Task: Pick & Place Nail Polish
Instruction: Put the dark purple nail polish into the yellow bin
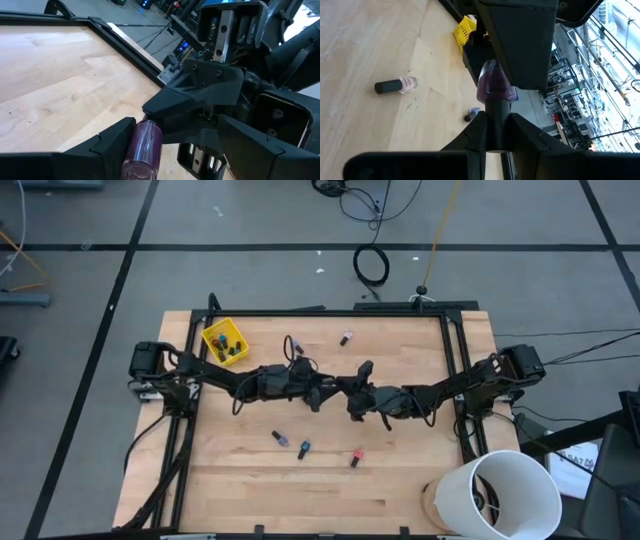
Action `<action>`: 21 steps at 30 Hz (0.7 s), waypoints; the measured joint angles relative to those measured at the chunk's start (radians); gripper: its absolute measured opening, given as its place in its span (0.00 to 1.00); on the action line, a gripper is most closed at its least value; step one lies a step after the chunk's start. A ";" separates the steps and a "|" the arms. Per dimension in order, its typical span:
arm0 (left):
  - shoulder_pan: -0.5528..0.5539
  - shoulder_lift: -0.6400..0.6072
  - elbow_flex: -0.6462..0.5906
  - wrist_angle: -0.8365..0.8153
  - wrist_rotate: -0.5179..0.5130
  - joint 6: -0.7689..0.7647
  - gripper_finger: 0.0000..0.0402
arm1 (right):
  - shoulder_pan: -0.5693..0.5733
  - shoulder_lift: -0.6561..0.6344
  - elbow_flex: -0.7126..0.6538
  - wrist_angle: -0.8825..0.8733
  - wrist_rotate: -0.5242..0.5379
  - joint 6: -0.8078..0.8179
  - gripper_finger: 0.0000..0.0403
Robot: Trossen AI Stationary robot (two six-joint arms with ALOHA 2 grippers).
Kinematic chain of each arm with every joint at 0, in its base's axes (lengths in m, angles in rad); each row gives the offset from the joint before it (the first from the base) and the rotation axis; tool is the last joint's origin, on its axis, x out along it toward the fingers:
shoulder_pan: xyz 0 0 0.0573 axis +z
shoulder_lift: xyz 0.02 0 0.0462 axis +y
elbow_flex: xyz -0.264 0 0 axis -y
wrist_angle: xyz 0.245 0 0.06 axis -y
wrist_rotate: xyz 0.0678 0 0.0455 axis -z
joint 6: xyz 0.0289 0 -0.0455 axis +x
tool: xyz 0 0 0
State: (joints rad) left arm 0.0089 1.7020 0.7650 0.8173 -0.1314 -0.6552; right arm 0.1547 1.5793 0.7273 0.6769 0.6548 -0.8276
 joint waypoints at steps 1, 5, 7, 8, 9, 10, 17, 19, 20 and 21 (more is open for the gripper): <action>0.000 0.000 0.000 0.000 -0.001 -0.001 0.67 | 0.000 0.000 0.000 0.000 0.000 0.000 0.12; 0.000 0.000 0.000 0.000 -0.001 -0.001 0.66 | 0.000 0.000 0.000 0.000 0.000 0.001 0.12; 0.001 0.000 0.000 0.000 -0.002 -0.001 0.61 | 0.000 0.000 0.000 0.001 0.000 0.003 0.12; 0.001 0.000 0.000 -0.001 -0.004 -0.001 0.57 | 0.000 0.000 0.000 0.001 0.000 0.003 0.12; 0.001 0.000 0.000 -0.002 -0.006 -0.001 0.53 | 0.000 0.000 0.000 0.001 0.000 0.003 0.12; 0.001 0.000 -0.001 -0.004 -0.008 -0.001 0.49 | 0.000 0.000 0.000 0.001 0.000 0.003 0.12; 0.009 0.000 -0.002 -0.015 -0.007 0.009 0.14 | 0.001 0.000 -0.001 0.002 0.002 0.004 0.12; 0.011 0.000 -0.002 -0.013 -0.001 0.028 0.13 | 0.001 0.000 -0.001 0.002 0.003 0.004 0.12; 0.012 0.000 -0.002 -0.013 0.001 0.036 0.13 | 0.001 0.000 -0.001 0.001 0.004 0.005 0.12; 0.012 0.000 -0.002 -0.012 0.001 0.044 0.13 | 0.001 0.000 -0.001 0.001 0.004 0.013 0.12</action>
State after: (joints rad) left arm 0.0204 1.7023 0.7628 0.8050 -0.1302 -0.6116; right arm 0.1555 1.5791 0.7265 0.6778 0.6586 -0.8151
